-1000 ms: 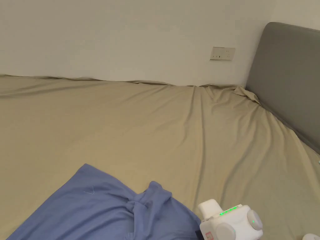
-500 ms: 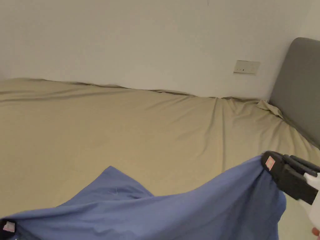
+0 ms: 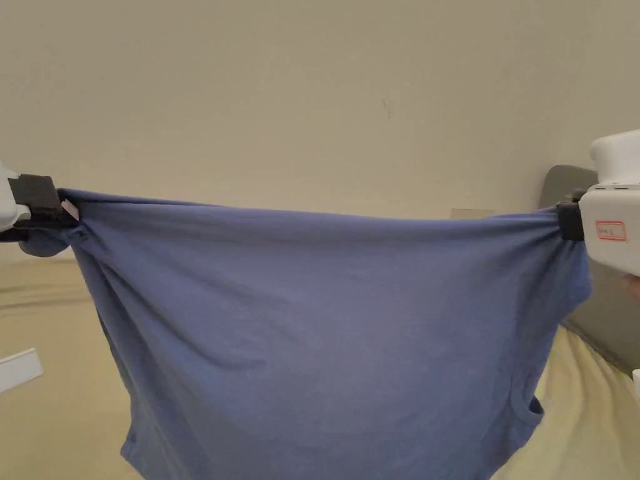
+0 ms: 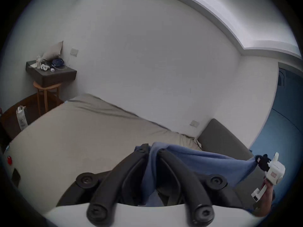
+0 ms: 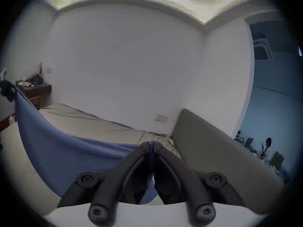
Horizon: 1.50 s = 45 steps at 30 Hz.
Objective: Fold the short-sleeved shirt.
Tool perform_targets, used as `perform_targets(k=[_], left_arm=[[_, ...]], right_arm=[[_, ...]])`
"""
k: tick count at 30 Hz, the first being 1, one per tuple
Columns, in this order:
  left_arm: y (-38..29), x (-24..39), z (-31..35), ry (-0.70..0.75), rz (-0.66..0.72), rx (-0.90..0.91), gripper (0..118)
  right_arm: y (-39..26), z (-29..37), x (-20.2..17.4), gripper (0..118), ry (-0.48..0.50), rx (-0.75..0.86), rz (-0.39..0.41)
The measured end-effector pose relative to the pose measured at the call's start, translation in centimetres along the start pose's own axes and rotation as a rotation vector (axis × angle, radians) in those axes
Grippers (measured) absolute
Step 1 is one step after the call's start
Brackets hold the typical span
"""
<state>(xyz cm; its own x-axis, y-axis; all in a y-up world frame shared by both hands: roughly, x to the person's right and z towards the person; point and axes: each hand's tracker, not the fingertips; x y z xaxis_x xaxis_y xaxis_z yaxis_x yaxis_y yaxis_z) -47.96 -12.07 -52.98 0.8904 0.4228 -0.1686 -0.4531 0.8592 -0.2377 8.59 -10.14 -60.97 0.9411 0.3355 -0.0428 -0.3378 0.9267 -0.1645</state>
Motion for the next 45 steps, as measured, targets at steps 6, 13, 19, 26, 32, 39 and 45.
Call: perform_targets(k=[6,13,19,26,32,39,45], left_arm=[[5.9,3.1,-2.1,0.082,-0.057,0.058,2],[9.1,3.4,-5.9,0.17,-0.124,0.038,2],[9.1,3.0,-8.3,0.181,-0.135,0.028,2],[3.0,-1.7,-13.7,0.166,-0.058,-0.063,2],[-9.0,-6.2,-17.2,0.159,0.002,-0.253,2],[-21.6,-9.8,-16.4,0.133,0.073,-0.414,2],[-28.0,-13.9,-10.1,0.083,0.213,-0.441,2]], right_arm=[[5.3,-5.1,0.0,6,0.019,-0.058,-0.043],[10.0,-8.9,-0.5,6,0.018,-0.081,-0.078],[11.2,-11.0,-0.9,6,0.028,-0.066,-0.074],[3.6,-15.6,-4.4,6,0.108,-0.157,-0.105],[-9.6,-18.2,-10.2,6,0.225,-0.298,-0.075],[-23.2,-17.3,-14.0,6,0.314,-0.469,-0.114],[-30.0,-10.8,-12.5,6,0.38,-0.498,-0.205]])
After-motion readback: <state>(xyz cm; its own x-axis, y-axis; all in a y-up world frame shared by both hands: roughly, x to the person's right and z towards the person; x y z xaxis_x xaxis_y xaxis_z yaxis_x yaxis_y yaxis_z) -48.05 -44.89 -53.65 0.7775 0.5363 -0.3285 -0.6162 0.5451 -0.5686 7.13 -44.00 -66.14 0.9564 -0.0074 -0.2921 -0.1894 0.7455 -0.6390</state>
